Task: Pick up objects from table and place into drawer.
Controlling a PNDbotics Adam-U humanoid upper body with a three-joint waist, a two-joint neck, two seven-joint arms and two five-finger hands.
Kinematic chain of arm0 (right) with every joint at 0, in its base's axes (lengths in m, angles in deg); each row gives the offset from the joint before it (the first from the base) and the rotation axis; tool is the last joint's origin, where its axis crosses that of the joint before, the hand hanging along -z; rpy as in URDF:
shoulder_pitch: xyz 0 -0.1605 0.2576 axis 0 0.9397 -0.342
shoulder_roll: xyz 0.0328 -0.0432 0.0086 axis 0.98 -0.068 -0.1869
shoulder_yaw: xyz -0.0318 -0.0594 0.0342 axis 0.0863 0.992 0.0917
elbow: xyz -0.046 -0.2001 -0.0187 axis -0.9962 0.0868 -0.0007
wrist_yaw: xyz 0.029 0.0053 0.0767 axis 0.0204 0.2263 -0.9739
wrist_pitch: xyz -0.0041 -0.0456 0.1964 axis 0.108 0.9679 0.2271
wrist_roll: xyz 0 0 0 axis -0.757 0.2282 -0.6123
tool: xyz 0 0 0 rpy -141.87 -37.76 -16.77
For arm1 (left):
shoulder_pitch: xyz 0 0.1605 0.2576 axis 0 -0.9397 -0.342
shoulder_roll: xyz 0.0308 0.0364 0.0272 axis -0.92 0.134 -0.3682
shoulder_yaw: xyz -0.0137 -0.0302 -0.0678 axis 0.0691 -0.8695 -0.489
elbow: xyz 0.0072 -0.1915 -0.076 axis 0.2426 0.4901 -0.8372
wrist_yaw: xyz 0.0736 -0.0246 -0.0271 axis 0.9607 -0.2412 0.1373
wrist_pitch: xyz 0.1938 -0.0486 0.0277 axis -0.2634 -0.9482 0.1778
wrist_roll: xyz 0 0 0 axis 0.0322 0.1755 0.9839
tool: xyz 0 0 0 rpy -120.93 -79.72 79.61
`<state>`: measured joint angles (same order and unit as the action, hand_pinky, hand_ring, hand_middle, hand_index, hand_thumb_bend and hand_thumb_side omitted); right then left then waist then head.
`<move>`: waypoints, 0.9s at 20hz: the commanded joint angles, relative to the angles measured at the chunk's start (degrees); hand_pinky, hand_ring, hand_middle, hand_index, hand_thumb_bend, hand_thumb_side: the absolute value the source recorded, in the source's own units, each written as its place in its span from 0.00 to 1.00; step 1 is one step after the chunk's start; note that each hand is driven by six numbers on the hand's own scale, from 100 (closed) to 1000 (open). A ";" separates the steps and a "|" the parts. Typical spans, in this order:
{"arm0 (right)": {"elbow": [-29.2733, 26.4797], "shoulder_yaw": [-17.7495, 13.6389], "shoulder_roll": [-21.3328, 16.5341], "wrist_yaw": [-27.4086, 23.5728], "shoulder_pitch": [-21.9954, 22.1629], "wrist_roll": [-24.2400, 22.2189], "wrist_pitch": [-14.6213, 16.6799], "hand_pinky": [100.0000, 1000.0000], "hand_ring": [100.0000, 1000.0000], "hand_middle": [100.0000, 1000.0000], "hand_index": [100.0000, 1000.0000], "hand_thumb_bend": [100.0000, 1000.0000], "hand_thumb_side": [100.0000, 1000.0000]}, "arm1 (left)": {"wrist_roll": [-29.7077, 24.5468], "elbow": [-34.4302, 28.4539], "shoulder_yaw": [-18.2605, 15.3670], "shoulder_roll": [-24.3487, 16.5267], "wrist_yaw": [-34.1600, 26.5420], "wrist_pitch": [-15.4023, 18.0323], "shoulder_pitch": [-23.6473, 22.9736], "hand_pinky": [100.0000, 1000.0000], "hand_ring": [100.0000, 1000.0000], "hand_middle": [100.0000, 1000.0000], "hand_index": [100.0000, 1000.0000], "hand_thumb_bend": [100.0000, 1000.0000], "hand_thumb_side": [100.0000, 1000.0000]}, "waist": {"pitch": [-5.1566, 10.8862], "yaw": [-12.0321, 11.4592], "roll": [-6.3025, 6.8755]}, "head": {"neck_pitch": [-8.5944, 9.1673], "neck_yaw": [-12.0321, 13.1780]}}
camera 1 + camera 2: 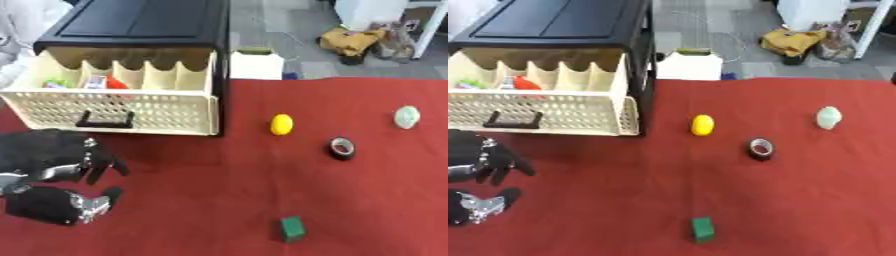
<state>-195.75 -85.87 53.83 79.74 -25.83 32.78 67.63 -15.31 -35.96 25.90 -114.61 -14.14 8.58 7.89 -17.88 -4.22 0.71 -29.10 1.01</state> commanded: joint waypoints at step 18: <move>-0.97 -1.34 -0.44 1.02 0.09 0.27 -0.29 0.70 0.58 0.52 0.70 0.03 0.73 | -2.57 0.36 -2.57 0.24 1.29 -8.30 3.94 0.20 0.36 0.38 0.85 0.00 1.00 | -0.23 1.17 0.45 | 1.71 0.59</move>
<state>-195.75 -86.56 54.25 80.05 -25.53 33.05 67.31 -17.93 -35.49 24.48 -113.59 -13.08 0.72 10.86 -19.04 -3.12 1.10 -28.07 1.43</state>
